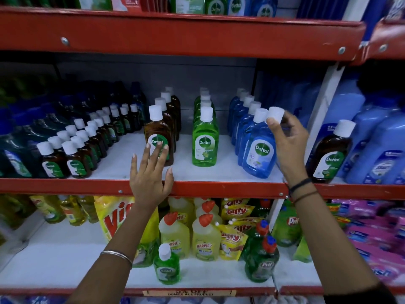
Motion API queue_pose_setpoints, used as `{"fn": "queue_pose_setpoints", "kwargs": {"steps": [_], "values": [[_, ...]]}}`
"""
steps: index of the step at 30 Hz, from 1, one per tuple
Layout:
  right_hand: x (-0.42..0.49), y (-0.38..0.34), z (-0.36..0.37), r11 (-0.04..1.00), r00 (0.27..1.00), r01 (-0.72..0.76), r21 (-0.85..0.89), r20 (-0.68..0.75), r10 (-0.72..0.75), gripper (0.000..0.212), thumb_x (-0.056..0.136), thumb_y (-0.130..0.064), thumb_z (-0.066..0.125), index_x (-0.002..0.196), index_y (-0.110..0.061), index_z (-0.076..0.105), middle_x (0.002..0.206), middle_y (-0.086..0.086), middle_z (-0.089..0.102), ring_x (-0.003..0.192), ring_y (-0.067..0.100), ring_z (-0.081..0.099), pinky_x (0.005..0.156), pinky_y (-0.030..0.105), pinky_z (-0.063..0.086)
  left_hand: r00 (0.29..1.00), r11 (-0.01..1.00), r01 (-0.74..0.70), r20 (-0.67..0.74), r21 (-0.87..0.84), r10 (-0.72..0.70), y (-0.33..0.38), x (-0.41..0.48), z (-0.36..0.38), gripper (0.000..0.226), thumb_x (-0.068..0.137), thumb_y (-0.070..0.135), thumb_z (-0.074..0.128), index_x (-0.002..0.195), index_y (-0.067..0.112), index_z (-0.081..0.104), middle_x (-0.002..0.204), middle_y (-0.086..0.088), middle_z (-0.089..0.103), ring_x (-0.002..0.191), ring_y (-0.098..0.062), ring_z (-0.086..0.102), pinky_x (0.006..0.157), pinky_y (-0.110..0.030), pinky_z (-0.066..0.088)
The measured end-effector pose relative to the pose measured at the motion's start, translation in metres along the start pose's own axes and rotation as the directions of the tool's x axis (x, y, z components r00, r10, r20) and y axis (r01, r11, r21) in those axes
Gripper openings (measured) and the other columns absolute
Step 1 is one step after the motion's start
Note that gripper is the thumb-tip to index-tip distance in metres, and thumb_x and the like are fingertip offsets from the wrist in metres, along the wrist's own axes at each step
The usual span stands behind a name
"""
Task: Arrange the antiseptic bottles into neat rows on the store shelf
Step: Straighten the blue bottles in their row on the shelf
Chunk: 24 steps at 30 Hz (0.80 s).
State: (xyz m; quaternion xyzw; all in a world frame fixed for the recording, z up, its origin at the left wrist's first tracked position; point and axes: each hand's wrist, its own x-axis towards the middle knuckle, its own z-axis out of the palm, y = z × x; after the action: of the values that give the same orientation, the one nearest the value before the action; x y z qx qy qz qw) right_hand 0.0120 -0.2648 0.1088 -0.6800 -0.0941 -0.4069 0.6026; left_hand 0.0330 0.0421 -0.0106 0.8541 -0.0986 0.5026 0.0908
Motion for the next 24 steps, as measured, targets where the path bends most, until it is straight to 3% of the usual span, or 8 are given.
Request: {"fn": "queue_pose_setpoints", "kwargs": {"steps": [4,11,14,17,19,21,24], "values": [[-0.001,0.020,0.002,0.996,0.998,-0.037,-0.081,0.055,0.042,0.034,0.087,-0.022,0.066,0.116,-0.004,0.063,0.107,0.008,0.068,0.087,-0.003,0.059,0.081,0.013,0.046,1.000,1.000,0.001,-0.015,0.004,0.000,-0.001,0.000,0.001,0.057,0.091,0.036,0.039,0.145,0.019,0.040,0.147,-0.006,0.047,0.141,-0.024,0.035,0.114,-0.051,0.024],[-0.002,0.023,0.003,0.988,0.998,-0.045,-0.151,0.031,0.050,0.035,0.087,-0.022,0.067,0.117,-0.005,0.063,0.105,0.006,0.068,0.079,-0.015,0.057,0.074,0.005,0.042,1.000,1.000,0.004,-0.027,-0.005,-0.004,0.000,-0.001,0.002,0.056,0.091,0.036,0.039,0.145,0.019,0.040,0.148,-0.004,0.046,0.141,-0.024,0.035,0.113,-0.052,0.027],[-0.007,0.022,0.000,0.977,0.997,-0.064,-0.204,0.035,0.073,0.039,0.088,-0.026,0.065,0.122,-0.007,0.061,0.116,0.010,0.067,0.091,-0.008,0.058,0.078,0.005,0.043,1.000,1.000,0.006,-0.011,-0.009,-0.006,-0.001,-0.001,0.001,0.056,0.091,0.036,0.039,0.145,0.020,0.039,0.148,-0.005,0.046,0.142,-0.023,0.035,0.114,-0.051,0.025],[-0.028,0.016,-0.001,0.966,0.998,-0.062,-0.252,-0.018,0.059,0.053,0.088,-0.036,0.063,0.134,-0.013,0.049,0.135,0.008,0.054,0.122,0.013,0.050,0.101,0.020,0.042,1.000,1.000,-0.007,0.021,-0.028,0.007,-0.002,-0.001,-0.002,0.056,0.093,0.037,0.038,0.147,0.021,0.036,0.149,-0.005,0.044,0.142,-0.023,0.033,0.114,-0.051,0.025],[-0.053,0.012,0.001,0.955,0.996,-0.007,-0.295,-0.091,-0.021,0.052,0.090,-0.036,0.060,0.135,-0.015,0.046,0.137,0.010,0.047,0.130,0.020,0.042,0.109,0.033,0.036,0.999,0.999,-0.015,0.047,-0.034,0.017,-0.004,-0.003,-0.003,0.056,0.095,0.038,0.037,0.147,0.021,0.035,0.150,-0.005,0.043,0.142,-0.023,0.034,0.113,-0.053,0.028],[-0.083,0.007,0.008,0.960,0.990,0.032,-0.279,-0.126,-0.070,0.039,0.092,-0.031,0.058,0.128,-0.018,0.051,0.129,0.009,0.051,0.124,0.021,0.046,0.105,0.035,0.039,0.997,0.999,-0.005,0.075,-0.039,0.008,-0.009,-0.005,-0.004,0.055,0.096,0.041,0.035,0.148,0.022,0.033,0.151,-0.004,0.042,0.142,-0.024,0.034,0.112,-0.054,0.030],[-0.136,0.005,0.025,0.981,0.999,0.027,-0.191,-0.032,-0.034,0.022,0.091,-0.030,0.056,0.113,-0.025,0.055,0.107,0.001,0.060,0.102,0.013,0.057,0.090,0.027,0.046,0.993,0.999,0.005,0.117,-0.045,0.000,-0.020,-0.008,-0.007,0.055,0.099,0.046,0.028,0.148,0.022,0.035,0.152,-0.004,0.040,0.143,-0.024,0.032,0.110,-0.055,0.031]]}}
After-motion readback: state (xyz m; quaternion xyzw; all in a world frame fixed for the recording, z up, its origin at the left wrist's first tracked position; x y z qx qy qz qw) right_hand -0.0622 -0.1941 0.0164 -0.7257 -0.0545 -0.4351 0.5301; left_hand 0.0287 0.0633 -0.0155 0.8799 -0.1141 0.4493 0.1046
